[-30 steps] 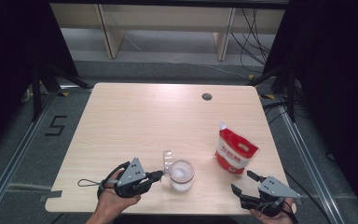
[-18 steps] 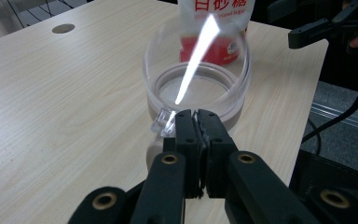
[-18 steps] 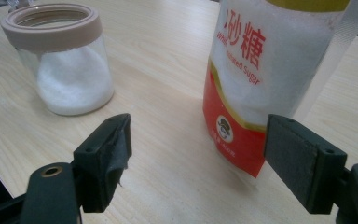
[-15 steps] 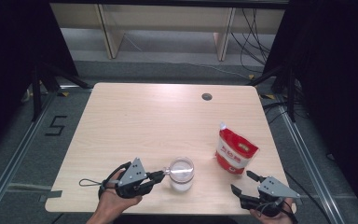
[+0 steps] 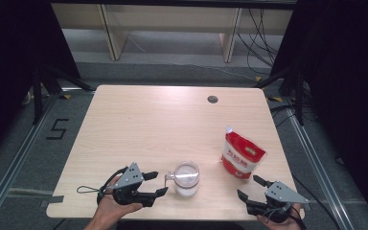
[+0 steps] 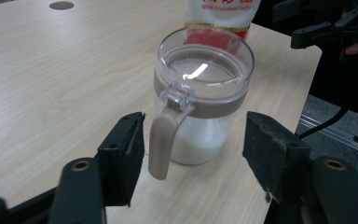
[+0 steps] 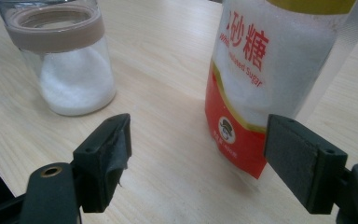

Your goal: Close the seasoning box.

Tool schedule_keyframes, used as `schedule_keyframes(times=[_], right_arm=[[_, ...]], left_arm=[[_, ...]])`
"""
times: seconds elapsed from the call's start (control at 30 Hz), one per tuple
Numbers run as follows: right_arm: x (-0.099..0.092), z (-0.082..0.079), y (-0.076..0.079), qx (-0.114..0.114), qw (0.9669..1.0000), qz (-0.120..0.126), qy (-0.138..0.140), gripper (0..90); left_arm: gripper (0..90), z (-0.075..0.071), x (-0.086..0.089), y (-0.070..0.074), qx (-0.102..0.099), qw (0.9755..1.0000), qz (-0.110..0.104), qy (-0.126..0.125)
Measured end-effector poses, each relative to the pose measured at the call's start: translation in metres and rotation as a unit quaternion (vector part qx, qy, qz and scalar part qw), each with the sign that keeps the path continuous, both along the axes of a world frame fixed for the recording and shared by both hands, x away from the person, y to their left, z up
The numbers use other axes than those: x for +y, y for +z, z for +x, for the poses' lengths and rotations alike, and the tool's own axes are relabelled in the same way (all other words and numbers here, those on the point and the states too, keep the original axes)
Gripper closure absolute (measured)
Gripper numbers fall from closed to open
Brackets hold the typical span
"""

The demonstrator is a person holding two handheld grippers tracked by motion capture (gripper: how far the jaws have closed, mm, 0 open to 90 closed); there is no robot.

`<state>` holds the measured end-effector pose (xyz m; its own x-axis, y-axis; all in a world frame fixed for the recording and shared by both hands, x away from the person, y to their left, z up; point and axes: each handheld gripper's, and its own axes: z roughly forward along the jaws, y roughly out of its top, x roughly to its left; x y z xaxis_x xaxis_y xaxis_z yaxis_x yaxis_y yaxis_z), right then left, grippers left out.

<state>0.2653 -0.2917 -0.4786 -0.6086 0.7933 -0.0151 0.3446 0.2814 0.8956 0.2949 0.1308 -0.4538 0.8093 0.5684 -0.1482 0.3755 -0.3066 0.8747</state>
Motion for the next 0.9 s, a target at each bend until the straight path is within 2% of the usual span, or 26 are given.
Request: schedule_keyframes(times=[0.03, 0.07, 0.13, 0.2, 0.23, 0.27, 0.4, 0.5, 0.53, 0.6, 0.67, 0.7, 0.73, 0.8, 0.83, 0.87, 0.9], right_arm=[[0.0, 0.0, 0.0, 0.0, 1.0, 0.0, 0.0, 24.2], [0.0, 0.0, 0.0, 0.0, 1.0, 0.0, 0.0, 24.2], [0.0, 0.001, 0.0, -0.003, 1.0, -0.003, 0.004, 24.2], [0.0, -0.001, 0.0, 0.002, 1.0, -0.003, -0.001, 24.2], [0.0, -0.001, 0.0, 0.003, 1.0, -0.002, 0.0, 24.1], [0.001, -0.002, 0.0, 0.01, 0.9999, 0.001, -0.008, 24.1], [0.0, -0.001, 0.0, 0.001, 1.0, -0.004, -0.002, 24.1], [0.001, -0.001, 0.0, 0.005, 1.0, -0.002, -0.001, 24.0], [0.001, -0.001, 0.0, 0.005, 1.0, -0.002, -0.002, 24.0], [0.001, -0.001, 0.0, 0.005, 1.0, 0.002, 0.001, 23.9], [0.001, 0.0, 0.0, 0.004, 1.0, 0.0, 0.004, 23.8], [0.001, 0.0, 0.0, 0.004, 1.0, 0.001, 0.004, 23.7], [0.001, 0.0, 0.0, 0.004, 1.0, 0.001, 0.004, 23.7], [0.001, 0.0, 0.0, 0.004, 1.0, 0.0, 0.004, 23.6], [0.001, 0.0, 0.0, 0.004, 1.0, 0.0, 0.004, 23.6], [0.001, 0.0, 0.0, 0.004, 1.0, 0.0, 0.004, 23.5], [0.001, 0.0, 0.0, 0.004, 1.0, 0.0, 0.003, 23.5]], left_arm=[[32.0, 0.0, 0.002, -0.001, 0.0, 1.0, 0.008, 0.002], [30.8, -0.001, 0.002, -0.003, 0.005, 1.0, 0.0, 0.006], [28.4, 0.0, 0.007, -0.007, 0.005, 0.9999, 0.012, 0.01], [25.8, 0.0, 0.008, -0.013, 0.012, 0.9998, -0.001, 0.017], [25.4, 0.0, 0.011, -0.013, 0.011, 0.9997, 0.012, 0.016], [24.6, -0.001, 0.013, -0.015, 0.013, 0.9996, 0.012, 0.02], [21.5, -0.003, 0.019, -0.02, 0.016, 0.9995, 0.013, 0.025], [18.7, -0.004, 0.022, -0.023, 0.02, 0.9991, 0.016, 0.033], [18.0, -0.004, 0.023, -0.025, 0.02, 0.9992, 0.012, 0.034], [16.3, -0.005, 0.024, -0.026, 0.023, 0.9992, 0.016, 0.029], [16.3, -0.007, 0.024, -0.029, 0.017, 0.9993, 0.021, 0.026], [16.2, -0.008, 0.024, -0.03, 0.022, 0.9992, 0.022, 0.027], [16.2, -0.008, 0.024, -0.032, 0.021, 0.9993, 0.016, 0.028], [16.1, -0.008, 0.025, -0.032, 0.017, 0.9992, 0.03, 0.021], [16.1, -0.008, 0.027, -0.032, 0.01, 0.9989, 0.044, 0.016], [16.0, -0.008, 0.027, -0.033, 0.01, 0.9987, 0.046, 0.02], [16.0, -0.01, 0.026, -0.033, 0.02, 0.9988, 0.039, 0.024]])
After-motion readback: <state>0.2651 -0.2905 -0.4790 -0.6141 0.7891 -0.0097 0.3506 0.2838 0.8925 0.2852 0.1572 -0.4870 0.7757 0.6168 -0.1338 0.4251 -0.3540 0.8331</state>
